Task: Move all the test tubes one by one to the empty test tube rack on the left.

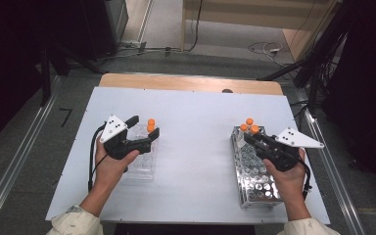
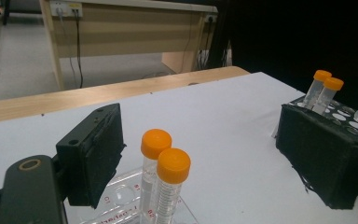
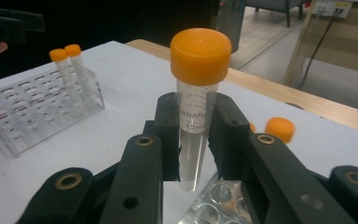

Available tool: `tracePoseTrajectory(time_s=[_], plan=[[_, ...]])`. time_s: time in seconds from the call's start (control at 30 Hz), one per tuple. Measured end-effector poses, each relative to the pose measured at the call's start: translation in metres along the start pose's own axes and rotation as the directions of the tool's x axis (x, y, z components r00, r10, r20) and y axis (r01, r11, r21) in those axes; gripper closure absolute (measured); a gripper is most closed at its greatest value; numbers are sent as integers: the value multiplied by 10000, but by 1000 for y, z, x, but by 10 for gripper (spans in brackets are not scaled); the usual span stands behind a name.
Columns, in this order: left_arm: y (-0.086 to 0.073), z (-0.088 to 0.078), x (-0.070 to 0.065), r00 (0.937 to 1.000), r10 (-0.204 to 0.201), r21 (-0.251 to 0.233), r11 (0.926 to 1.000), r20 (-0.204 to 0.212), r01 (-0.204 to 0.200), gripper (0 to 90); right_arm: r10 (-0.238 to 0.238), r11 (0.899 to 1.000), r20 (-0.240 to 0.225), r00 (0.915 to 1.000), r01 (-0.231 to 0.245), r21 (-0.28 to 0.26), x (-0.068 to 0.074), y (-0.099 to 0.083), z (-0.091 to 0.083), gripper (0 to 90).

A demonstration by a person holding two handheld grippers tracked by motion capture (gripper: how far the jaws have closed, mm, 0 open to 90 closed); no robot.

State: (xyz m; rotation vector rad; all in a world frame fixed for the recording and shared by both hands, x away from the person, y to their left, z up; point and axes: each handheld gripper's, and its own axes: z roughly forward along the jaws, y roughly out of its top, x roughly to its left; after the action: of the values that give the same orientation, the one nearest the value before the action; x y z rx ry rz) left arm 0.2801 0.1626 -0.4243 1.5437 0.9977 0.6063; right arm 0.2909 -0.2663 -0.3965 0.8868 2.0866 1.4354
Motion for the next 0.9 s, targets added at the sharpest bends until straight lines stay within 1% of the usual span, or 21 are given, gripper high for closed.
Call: tracePoseTrajectory(time_s=[0.13,0.3,0.53,0.67,0.9], plan=[[0,0,0,10000,22,11,10000,14,-22,149,-103,9999,-248,9996,106,106,8,0,7,724],[0,0,-1,10000,35,55,10000,24,-35,149,-61,9997,-499,9987,72,225,14,-1,13,724],[-1,2,-5,9998,93,111,9999,189,-95,149,-135,9995,-836,9964,159,279,24,0,22,724],[-1,2,-7,9996,99,121,9999,280,-103,150,-306,9990,-1090,9936,340,299,33,3,28,724],[-2,4,-9,9993,144,215,9997,357,-152,150,-444,9976,-1494,9878,519,466,47,4,41,724]])
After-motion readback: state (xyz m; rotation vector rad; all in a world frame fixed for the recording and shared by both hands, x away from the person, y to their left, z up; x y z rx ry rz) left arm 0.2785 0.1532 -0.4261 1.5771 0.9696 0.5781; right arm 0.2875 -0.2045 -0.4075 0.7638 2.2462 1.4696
